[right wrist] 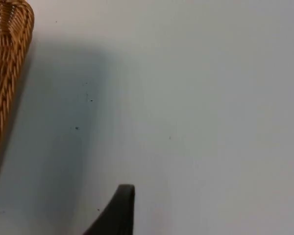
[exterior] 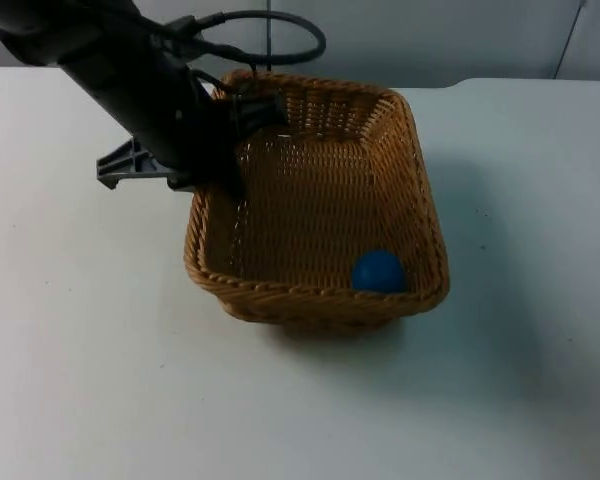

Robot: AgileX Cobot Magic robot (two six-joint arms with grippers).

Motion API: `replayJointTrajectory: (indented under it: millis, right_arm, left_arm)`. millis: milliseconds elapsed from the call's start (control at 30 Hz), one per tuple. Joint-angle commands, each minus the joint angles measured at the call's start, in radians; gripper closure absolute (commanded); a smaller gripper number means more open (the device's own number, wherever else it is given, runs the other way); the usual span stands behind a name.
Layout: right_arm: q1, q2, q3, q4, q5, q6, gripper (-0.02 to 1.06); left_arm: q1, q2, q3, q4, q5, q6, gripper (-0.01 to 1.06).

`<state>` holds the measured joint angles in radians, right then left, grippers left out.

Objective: Pick up the basket with the left hand and place the ball into the basket with the right hand.

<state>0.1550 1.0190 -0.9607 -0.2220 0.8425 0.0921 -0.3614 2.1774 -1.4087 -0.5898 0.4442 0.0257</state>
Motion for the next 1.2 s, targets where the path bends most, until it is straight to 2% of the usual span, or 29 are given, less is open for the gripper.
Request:
replayJointTrajectory:
  millis: [0, 367, 567, 767, 1100, 1133, 1167]
  right_arm:
    - [0.004, 0.009, 0.006, -0.019, -0.007, 0.015, 0.00]
    - [0.004, 0.009, 0.006, -0.019, -0.007, 0.015, 0.00]
    - [0.004, 0.009, 0.006, -0.019, -0.007, 0.015, 0.00]
    - [0.004, 0.009, 0.006, -0.019, -0.009, 0.015, 0.00]
    - [0.004, 0.009, 0.006, -0.017, -0.009, 0.015, 0.00]
    - [0.004, 0.009, 0.006, -0.017, -0.011, 0.015, 0.00]
    - [0.004, 0.009, 0.006, -0.017, -0.011, 0.015, 0.00]
  left_arm:
    - [-0.003, 0.018, -0.008, -0.078, -0.026, 0.066, 1.05]
    - [-0.003, 0.040, -0.008, -0.097, -0.057, 0.080, 1.05]
    - [-0.003, 0.046, -0.008, -0.139, -0.048, 0.069, 1.05]
    - [-0.003, 0.046, -0.008, -0.102, -0.022, 0.065, 1.05]
    - [-0.006, 0.050, -0.008, -0.067, 0.015, 0.071, 0.86]
    - [-0.006, 0.050, -0.008, -0.048, 0.022, 0.071, 0.82]
    - [-0.006, 0.052, -0.008, -0.030, 0.022, 0.071, 0.73]
